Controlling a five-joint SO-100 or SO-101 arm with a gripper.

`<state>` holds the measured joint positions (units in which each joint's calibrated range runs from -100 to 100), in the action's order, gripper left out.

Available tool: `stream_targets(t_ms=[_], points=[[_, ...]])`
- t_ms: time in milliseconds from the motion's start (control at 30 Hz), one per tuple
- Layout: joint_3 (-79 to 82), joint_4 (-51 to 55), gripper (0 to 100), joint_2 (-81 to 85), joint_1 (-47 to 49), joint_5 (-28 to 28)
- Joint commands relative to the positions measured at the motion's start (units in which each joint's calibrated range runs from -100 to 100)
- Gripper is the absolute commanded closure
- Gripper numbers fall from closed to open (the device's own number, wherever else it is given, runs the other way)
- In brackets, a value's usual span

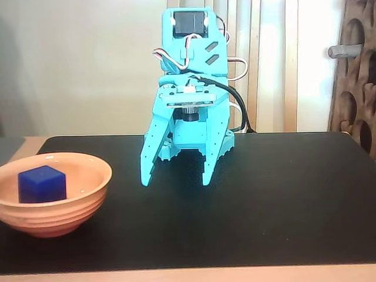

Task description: Place the blue cube in the orange bowl.

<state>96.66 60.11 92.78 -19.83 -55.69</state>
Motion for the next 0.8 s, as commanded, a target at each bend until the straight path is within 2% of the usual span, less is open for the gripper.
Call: stream_targets(t_ms=[0,367,600,767], points=[[0.89,-0.09,72,2.53,-0.03,-0.11],[3.34,0.78,72,3.56,-1.43,0.26],[3.34,10.80,73,5.94,-1.63,-0.05],[3.34,14.72,85,6.63,-1.53,0.00]])
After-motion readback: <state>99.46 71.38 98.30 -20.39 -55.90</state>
